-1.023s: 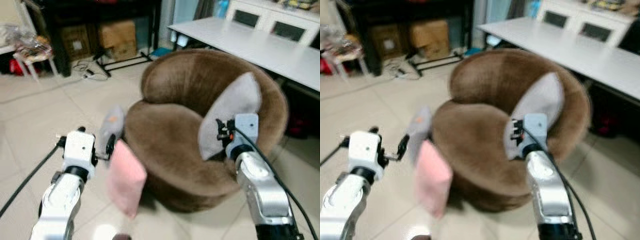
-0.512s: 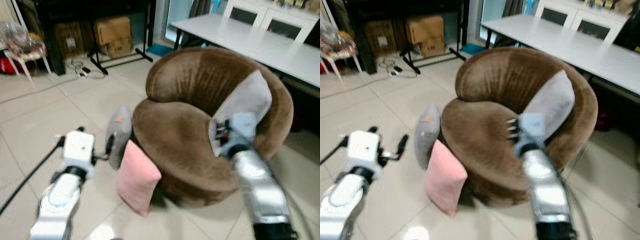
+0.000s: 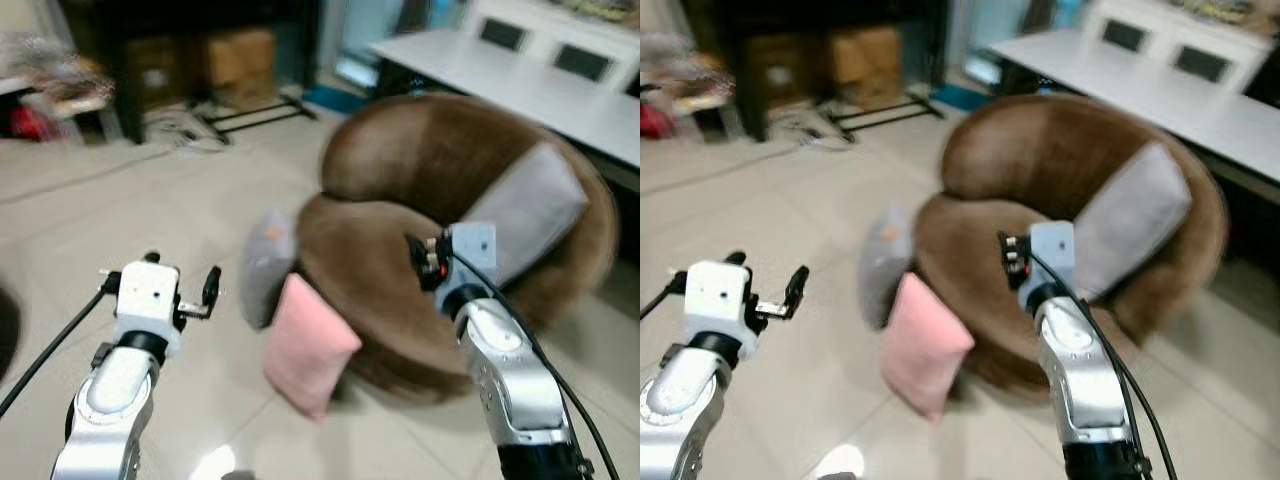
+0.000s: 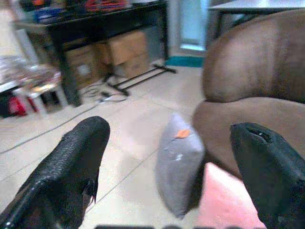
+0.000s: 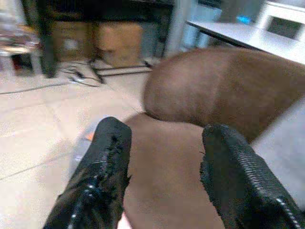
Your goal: Move the pillow to the sofa from floor
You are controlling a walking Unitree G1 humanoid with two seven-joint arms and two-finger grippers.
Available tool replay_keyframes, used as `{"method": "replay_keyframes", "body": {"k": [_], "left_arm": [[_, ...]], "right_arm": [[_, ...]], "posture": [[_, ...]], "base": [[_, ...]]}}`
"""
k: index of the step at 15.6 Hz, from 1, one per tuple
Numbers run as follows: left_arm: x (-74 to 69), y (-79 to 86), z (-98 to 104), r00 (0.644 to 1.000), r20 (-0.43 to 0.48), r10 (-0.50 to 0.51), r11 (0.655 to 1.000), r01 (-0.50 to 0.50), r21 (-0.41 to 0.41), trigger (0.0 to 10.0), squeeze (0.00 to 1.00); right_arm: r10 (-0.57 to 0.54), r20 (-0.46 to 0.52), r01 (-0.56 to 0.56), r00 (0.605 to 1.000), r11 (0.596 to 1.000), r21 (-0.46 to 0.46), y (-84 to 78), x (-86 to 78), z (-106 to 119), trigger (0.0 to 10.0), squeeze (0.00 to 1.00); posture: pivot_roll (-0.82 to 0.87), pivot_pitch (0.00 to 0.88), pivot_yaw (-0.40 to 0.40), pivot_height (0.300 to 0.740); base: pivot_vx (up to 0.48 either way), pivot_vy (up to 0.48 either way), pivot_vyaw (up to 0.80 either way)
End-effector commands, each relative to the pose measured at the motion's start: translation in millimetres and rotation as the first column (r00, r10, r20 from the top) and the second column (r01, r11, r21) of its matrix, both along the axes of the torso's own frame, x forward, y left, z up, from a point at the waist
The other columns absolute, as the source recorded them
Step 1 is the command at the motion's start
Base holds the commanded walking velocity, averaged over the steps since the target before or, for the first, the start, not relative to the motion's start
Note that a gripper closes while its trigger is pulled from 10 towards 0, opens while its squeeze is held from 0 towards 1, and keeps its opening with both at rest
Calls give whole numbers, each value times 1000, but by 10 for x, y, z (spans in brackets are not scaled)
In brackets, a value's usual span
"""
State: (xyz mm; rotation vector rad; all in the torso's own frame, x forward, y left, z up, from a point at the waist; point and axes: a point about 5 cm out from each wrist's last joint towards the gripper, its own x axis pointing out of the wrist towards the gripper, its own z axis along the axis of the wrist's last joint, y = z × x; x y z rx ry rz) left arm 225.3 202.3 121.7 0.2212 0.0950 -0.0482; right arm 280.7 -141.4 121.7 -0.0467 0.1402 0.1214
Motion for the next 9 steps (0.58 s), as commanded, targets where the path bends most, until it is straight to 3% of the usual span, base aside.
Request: {"method": "replay_keyframes", "body": {"k": [1, 5, 9], "left_arm": [[-1, -42, 22, 1000, 17, -18, 1000, 18, -16, 10000, 0], [1, -46, 22, 1000, 17, -20, 1000, 21, -19, 10000, 0], [3, -35, 30, 1000, 21, -17, 1000, 18, -17, 10000, 0]], "right_arm": [[23, 15, -23, 1000, 999, -39, -2, -14, 18, 10000, 1000], [17, 11, -16, 1000, 999, -52, 8, -17, 4, 10000, 1000], [-39, -14, 38, 999, 998, -48, -40, 13, -7, 10000, 1000]], "posture": [[50, 0, -96, 740], [48, 0, -96, 740], [56, 0, -99, 740]], "base": [[266, 0, 800], [283, 0, 744], [287, 0, 0]]}}
